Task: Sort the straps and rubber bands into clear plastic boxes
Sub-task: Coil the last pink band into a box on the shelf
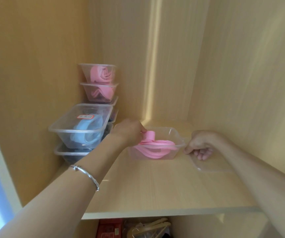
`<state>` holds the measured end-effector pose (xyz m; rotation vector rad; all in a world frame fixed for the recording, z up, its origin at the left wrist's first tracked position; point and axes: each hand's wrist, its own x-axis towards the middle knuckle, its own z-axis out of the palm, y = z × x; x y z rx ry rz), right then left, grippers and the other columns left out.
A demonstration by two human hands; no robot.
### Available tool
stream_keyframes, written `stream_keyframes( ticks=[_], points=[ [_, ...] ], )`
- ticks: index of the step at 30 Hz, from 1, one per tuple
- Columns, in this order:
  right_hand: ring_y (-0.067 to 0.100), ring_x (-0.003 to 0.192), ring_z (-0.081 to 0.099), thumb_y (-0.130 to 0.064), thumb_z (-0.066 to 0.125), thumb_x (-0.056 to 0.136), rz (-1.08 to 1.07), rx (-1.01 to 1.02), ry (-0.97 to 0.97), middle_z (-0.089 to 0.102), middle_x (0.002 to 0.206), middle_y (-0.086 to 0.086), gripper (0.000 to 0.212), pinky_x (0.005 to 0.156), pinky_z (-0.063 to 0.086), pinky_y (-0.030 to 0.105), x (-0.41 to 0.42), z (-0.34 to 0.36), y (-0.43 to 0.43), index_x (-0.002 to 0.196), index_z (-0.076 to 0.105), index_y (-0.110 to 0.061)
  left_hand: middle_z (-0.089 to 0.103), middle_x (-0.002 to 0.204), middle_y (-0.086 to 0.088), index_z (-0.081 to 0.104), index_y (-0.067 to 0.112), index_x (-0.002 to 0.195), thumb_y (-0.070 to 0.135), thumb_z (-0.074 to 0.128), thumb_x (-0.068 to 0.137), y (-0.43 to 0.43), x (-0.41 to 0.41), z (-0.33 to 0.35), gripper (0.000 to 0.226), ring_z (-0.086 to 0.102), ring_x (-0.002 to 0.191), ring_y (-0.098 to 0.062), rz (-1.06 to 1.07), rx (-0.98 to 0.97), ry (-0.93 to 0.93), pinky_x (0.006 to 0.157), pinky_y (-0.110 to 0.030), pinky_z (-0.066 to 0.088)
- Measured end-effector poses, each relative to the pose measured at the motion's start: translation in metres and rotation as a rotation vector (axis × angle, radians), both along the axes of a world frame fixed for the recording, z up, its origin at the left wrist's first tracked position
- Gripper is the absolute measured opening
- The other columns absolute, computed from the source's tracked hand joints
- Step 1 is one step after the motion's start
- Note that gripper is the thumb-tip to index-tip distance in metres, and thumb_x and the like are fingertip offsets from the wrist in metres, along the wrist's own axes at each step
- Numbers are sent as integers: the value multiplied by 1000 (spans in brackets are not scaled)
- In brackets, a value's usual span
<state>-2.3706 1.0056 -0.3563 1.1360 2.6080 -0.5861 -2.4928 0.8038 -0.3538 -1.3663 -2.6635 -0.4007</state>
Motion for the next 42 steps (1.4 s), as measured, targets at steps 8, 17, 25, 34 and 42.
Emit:
stream_keyframes(
  ticks=[8,17,25,34,42],
  points=[
    [17,55,58,-22,61,84,52,371,-66,60,56,3,21,56,50,27,-13,21,-19,67,62,-9,67,110,-2,63,23,115,20,57,89,-4,6,-3,27,60,99,-23,60,151,-13,78,-31,46],
    [32,96,58,-9,50,83,496,603,731,60,102,7,15,70,39,35,0,36,-68,96,51,-17,33,50,-3,37,13,47,15,49,89,5,15,-11,44,30,52,-18,4,228,-209,44,-24,22],
    [4,88,53,-24,58,75,668,234,890,50,90,-29,19,84,46,32,2,-2,-64,86,63,-39,50,66,10,51,24,65,13,46,96,-14,21,-18,32,46,67,-8,-119,337,-255,56,-12,31],
    [-14,85,55,-23,64,70,631,50,706,65,98,-30,27,80,43,18,14,9,-56,80,63,-47,57,98,-15,47,15,93,4,42,84,-12,23,-9,15,48,80,-21,304,852,-483,66,-30,37],
    [-4,60,48,-21,66,74,666,68,606,62,77,-27,24,60,38,19,18,16,-50,87,68,-41,46,138,-9,50,13,132,23,38,99,11,14,5,37,40,129,-23,-11,368,-146,101,-28,29]
  ],
)
